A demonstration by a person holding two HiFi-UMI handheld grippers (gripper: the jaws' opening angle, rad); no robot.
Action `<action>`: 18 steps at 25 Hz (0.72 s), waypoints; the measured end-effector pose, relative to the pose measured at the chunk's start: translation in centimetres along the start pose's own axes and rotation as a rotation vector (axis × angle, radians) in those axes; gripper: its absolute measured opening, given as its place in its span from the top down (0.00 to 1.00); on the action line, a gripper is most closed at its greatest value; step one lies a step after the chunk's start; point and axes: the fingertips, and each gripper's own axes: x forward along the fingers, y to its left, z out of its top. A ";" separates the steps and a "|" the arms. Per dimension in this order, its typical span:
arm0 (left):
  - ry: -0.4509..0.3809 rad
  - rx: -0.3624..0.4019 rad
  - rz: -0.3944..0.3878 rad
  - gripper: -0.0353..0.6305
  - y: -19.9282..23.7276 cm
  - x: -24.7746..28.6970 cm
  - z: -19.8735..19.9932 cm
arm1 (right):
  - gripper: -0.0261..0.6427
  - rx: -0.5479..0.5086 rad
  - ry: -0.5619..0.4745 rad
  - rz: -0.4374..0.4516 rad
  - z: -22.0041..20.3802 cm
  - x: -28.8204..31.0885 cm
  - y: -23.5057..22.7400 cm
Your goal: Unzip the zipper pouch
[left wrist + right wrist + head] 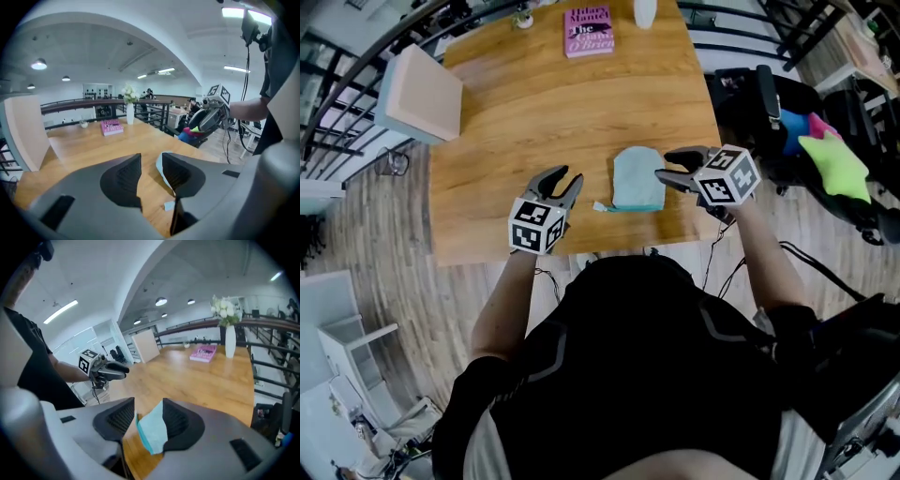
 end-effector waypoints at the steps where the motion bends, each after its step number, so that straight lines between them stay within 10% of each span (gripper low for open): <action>1: -0.048 0.003 0.012 0.71 0.4 -1.1 1.8 | 0.67 -0.017 -0.044 -0.018 1.7 -0.9 0.3; 7: -0.298 0.034 0.102 0.71 2.1 -8.9 11.4 | 0.70 -0.080 -0.315 -0.111 10.5 -5.8 3.1; 18: -0.467 0.057 0.384 0.81 5.9 -18.4 18.1 | 0.93 -0.133 -0.593 -0.190 17.5 -12.7 7.5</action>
